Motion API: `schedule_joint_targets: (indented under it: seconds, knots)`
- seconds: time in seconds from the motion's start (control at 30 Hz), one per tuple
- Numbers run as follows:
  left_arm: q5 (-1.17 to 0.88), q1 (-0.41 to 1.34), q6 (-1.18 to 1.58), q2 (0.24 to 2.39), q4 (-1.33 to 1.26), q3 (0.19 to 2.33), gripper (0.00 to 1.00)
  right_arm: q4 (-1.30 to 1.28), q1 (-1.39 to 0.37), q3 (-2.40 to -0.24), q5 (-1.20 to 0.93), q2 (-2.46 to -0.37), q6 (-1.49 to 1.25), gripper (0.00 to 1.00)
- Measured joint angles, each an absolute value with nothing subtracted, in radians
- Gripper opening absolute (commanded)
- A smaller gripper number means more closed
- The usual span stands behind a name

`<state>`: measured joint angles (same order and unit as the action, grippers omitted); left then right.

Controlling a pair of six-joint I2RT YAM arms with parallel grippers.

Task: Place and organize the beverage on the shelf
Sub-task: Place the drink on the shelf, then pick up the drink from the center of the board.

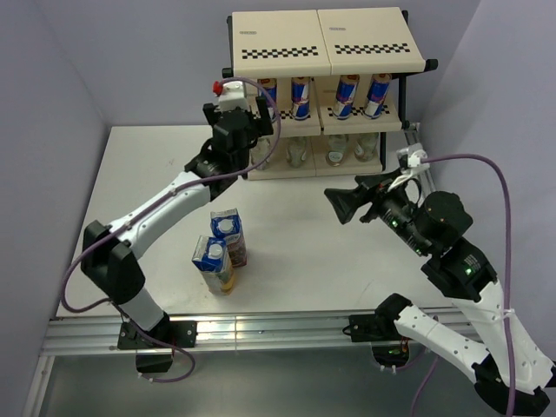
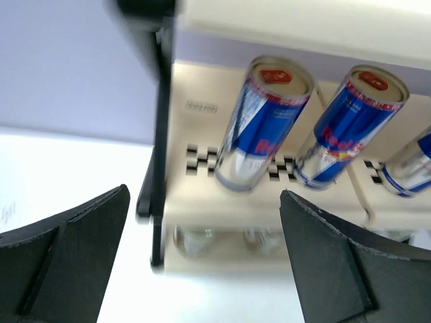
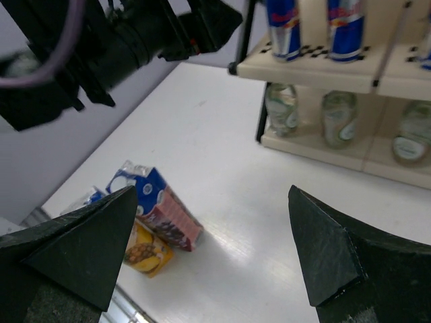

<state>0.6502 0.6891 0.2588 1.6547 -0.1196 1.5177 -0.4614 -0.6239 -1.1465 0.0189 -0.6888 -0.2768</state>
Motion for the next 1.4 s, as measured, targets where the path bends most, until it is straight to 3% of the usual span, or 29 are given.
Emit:
schedule_joint_targets:
  seconds: [0.13,0.27,0.6,0.87,1.07,1.3,1.4]
  knots:
    - [0.706,0.714,0.422,1.554,0.186,1.567,0.99,-0.385,-0.624,-1.036,-0.065,-0.666,-0.297,1.0]
    - [0.711,0.726,0.612,1.416,0.555,1.613,0.99,-0.382,-0.624,-1.056,-0.067,-0.744,-0.303,1.0]
    - [0.438,0.782,0.765,1.165,1.175,1.708,0.99,-0.437,-0.624,-1.094,-0.019,-0.875,-0.282,1.0]
    - [0.222,0.823,0.736,1.048,1.332,1.395,1.0,-0.469,-0.624,-1.094,0.004,-0.875,-0.2,1.0]
    - [0.153,0.853,0.699,1.057,1.321,1.365,1.0,-0.488,-0.624,-1.094,0.019,-0.9,-0.183,0.99]
    - [0.215,0.875,0.701,1.125,1.33,1.331,1.0,-0.503,-0.624,-1.094,0.029,-0.914,-0.168,0.99]
    - [0.232,0.88,0.701,1.148,1.33,1.314,0.88,-0.503,-0.624,-1.094,0.03,-0.914,-0.166,0.99]
